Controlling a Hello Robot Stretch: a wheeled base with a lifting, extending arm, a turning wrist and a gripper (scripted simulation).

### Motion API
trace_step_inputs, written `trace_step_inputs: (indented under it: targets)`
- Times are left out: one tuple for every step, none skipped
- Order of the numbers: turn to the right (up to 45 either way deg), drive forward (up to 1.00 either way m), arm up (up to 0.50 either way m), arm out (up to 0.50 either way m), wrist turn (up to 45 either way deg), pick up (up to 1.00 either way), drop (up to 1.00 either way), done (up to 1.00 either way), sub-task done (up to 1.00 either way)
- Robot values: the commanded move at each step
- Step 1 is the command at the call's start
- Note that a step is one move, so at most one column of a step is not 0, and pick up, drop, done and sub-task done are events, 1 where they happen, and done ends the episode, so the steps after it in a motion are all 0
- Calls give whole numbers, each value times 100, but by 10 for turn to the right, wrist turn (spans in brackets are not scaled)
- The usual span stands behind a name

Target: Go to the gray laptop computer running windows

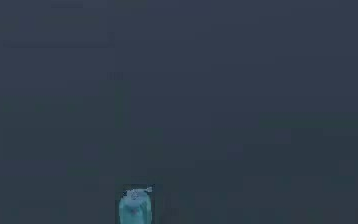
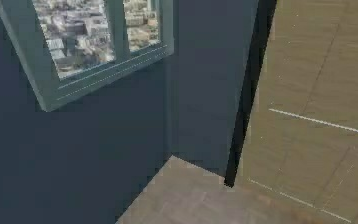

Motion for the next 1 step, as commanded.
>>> trace_step_inputs:
  targets:
    - [-450, 0, 0, 0, 0, 0, 0, 0, 0]
